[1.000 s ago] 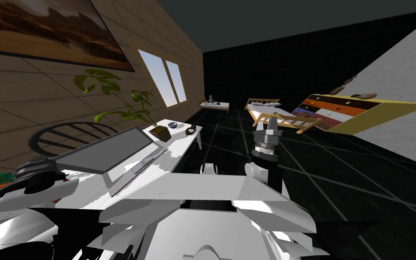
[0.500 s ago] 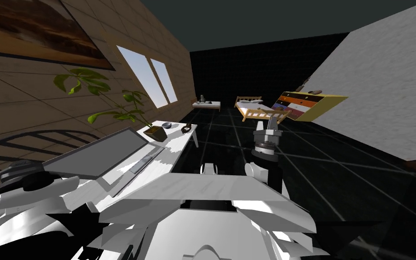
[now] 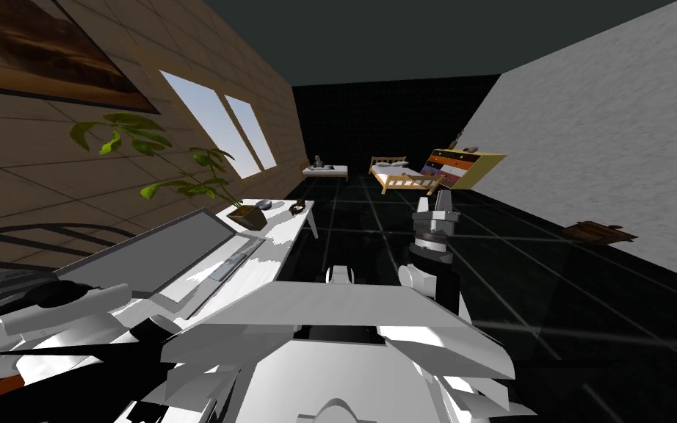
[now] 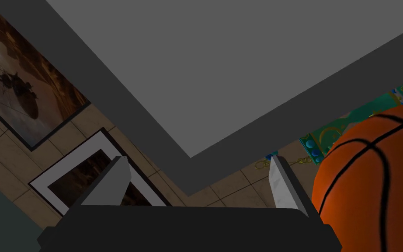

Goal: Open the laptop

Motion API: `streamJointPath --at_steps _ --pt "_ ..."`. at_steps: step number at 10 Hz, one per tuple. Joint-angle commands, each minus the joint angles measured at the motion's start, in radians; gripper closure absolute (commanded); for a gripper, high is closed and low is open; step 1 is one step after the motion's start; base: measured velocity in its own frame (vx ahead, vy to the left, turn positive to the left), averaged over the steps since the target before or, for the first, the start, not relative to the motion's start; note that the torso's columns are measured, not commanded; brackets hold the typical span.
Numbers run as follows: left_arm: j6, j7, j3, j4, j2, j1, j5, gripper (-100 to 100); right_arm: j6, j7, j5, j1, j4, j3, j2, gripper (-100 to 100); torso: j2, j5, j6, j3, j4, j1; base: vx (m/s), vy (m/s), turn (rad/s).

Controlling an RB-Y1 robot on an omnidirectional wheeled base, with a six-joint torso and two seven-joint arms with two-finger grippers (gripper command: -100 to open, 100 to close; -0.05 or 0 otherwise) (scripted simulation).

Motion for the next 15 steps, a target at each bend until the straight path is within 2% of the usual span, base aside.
streamJointPath --at_steps 1,2,6,7,10,11,12,15 --pt "-0.024 0.024 -0.037 0.001 0.010 0.031 0.033 100 0.000 0.000 0.000 0.000 0.000 0.000 0.000 0 -0.003 0.000 0.000 -0.002 -0.001 0.000 0.116 0.000 0.224" --pt "-0.038 0.040 -0.067 -0.003 0.018 0.054 0.058 100 0.000 0.000 0.000 0.001 0.000 0.000 0.000 0 -0.002 0.006 -0.004 0.000 -0.002 0.003 0.193 -0.012 0.313" --pt "-0.090 0.107 -0.182 -0.015 0.048 0.146 0.158 100 0.000 0.000 0.000 0.001 0.000 0.000 0.000 0 0.003 0.003 0.005 0.002 0.000 0.004 0.213 -0.046 0.287" --pt "-0.090 0.107 -0.189 -0.015 0.048 0.146 0.158 100 0.000 0.000 0.000 0.001 0.000 0.000 0.000 0 0.003 0.004 0.005 0.002 0.000 0.002 0.109 -0.039 0.117" --pt "-0.130 0.158 -0.280 -0.025 0.070 0.215 0.233 100 0.000 0.000 0.000 0.000 0.000 0.000 0.000 0 0.004 0.001 0.002 0.002 0.001 0.002 0.126 -0.039 0.231" --pt "-0.117 0.144 -0.261 -0.025 0.066 0.199 0.217 100 0.000 0.000 0.000 0.001 0.000 0.000 0.000 0 0.002 0.000 0.001 0.001 0.000 -0.002 0.075 -0.046 0.059" --pt "-0.132 0.119 -0.263 -0.037 0.066 0.204 0.190 -100 0.000 0.000 0.000 0.000 0.000 0.000 0.000 0 0.007 0.000 0.003 0.003 0.002 0.000 0.012 -0.004 -0.022" --pt "-0.156 0.065 -0.263 -0.056 0.064 0.209 0.135 -100 0.000 0.000 0.000 0.000 0.000 0.000 0.000 0 0.006 -0.002 0.003 0.003 0.002 -0.001 -0.010 0.012 -0.011"
